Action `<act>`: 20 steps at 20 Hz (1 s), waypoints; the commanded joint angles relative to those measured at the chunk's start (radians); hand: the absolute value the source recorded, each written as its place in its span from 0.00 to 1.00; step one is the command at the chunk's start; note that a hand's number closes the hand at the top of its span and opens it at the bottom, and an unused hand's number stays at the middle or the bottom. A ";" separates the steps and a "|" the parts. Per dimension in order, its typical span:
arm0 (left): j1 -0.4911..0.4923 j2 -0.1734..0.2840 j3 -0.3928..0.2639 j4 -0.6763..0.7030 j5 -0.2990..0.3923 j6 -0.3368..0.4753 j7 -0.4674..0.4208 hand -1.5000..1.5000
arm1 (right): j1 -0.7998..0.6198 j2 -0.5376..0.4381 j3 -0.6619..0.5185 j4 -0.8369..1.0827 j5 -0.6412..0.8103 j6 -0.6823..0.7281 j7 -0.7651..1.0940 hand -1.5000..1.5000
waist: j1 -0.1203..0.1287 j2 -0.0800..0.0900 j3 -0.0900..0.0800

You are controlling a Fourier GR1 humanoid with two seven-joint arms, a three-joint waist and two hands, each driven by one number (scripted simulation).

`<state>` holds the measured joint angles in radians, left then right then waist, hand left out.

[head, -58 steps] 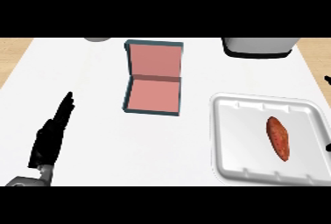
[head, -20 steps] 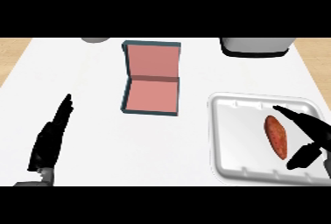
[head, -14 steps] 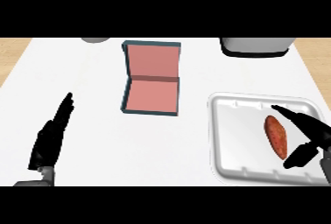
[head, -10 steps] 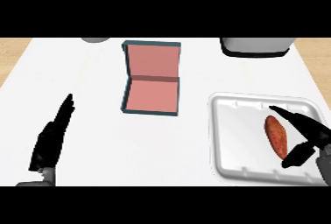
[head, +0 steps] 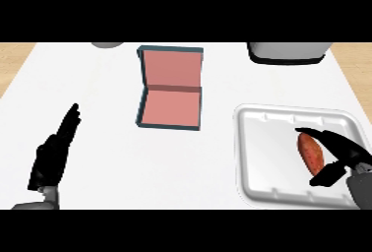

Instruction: Pick the sweet potato from the tray and place it in the cardboard box

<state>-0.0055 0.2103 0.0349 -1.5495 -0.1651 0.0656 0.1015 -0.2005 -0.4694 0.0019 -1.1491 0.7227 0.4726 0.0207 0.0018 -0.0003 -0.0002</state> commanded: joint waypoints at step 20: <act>-0.056 -0.043 -0.066 -0.013 -0.040 -0.057 -0.021 0.50 | -0.422 -0.035 0.127 0.148 0.239 -0.264 -0.410 1.00 | 0.152 0.048 0.006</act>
<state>-0.0287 0.1809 0.0042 -1.5629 -0.1939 0.0190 0.0849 -0.4858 -0.4863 0.0754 -1.0506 0.9235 0.2184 -0.2720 0.0998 0.0271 0.0036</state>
